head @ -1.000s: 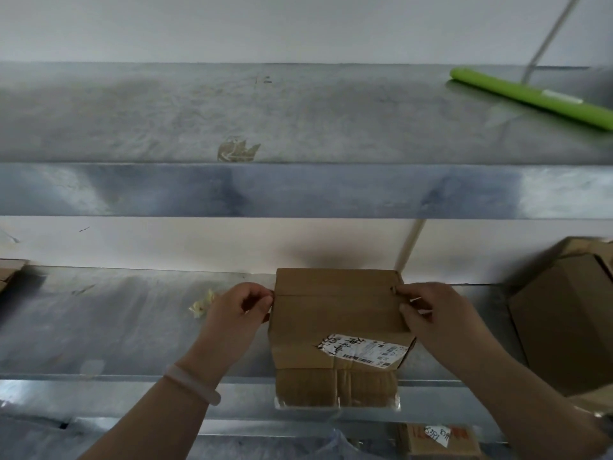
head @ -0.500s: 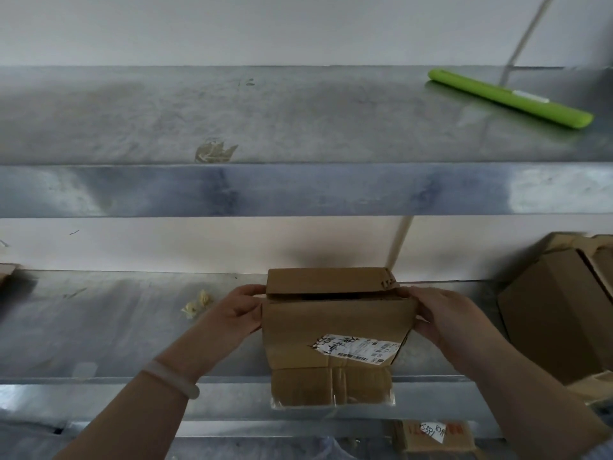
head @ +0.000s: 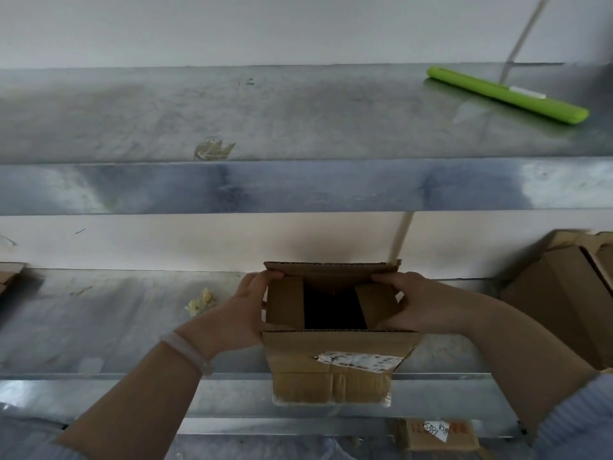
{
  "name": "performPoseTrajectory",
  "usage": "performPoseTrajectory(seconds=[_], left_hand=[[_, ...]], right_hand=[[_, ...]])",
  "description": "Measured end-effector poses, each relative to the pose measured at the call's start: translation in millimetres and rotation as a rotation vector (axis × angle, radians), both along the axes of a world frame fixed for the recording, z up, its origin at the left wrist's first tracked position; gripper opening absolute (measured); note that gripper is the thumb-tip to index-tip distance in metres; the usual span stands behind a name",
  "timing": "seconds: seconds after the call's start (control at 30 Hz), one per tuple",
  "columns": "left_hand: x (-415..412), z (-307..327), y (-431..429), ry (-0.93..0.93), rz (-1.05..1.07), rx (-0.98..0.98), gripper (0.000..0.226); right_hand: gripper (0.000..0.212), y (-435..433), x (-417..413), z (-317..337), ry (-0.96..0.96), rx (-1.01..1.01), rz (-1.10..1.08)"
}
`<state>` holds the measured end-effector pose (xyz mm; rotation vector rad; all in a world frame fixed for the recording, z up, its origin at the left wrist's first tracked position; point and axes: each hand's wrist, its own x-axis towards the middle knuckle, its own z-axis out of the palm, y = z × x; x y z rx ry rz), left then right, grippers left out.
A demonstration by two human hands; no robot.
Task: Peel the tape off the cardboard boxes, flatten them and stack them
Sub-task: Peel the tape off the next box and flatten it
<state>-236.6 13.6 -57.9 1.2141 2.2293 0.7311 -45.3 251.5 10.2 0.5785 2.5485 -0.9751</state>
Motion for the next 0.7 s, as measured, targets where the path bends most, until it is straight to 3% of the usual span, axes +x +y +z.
performPoseTrajectory(seconds=[0.07,0.17,0.4,0.53,0.63,0.7], left_hand=[[-0.2,0.0,4.9,0.056,0.011,-0.057,0.099],[-1.7,-3.8,9.2,0.147,0.018,-0.075,0.095],[18.8,15.6,8.2,-0.136,0.202,0.146,0.082],[28.9,24.2,11.5,-0.069,0.276,0.089,0.070],[36.3,27.7,11.5,-0.029,0.304,0.025,0.062],[38.9,30.7,4.8,-0.213,0.291,0.112,0.046]], right_hand=[[0.087,-4.1,-5.2,3.3,-0.059,0.106,0.015],[0.086,-11.1,-11.6,2.6,-0.074,0.188,-0.041],[0.078,-13.4,-1.4,-6.4,0.009,0.124,-0.195],[0.086,-18.0,7.0,-7.2,0.052,0.120,-0.234],[0.061,-19.0,14.0,-1.5,0.079,-0.038,-0.287],[0.035,-15.6,21.3,3.1,0.119,-0.148,-0.328]])
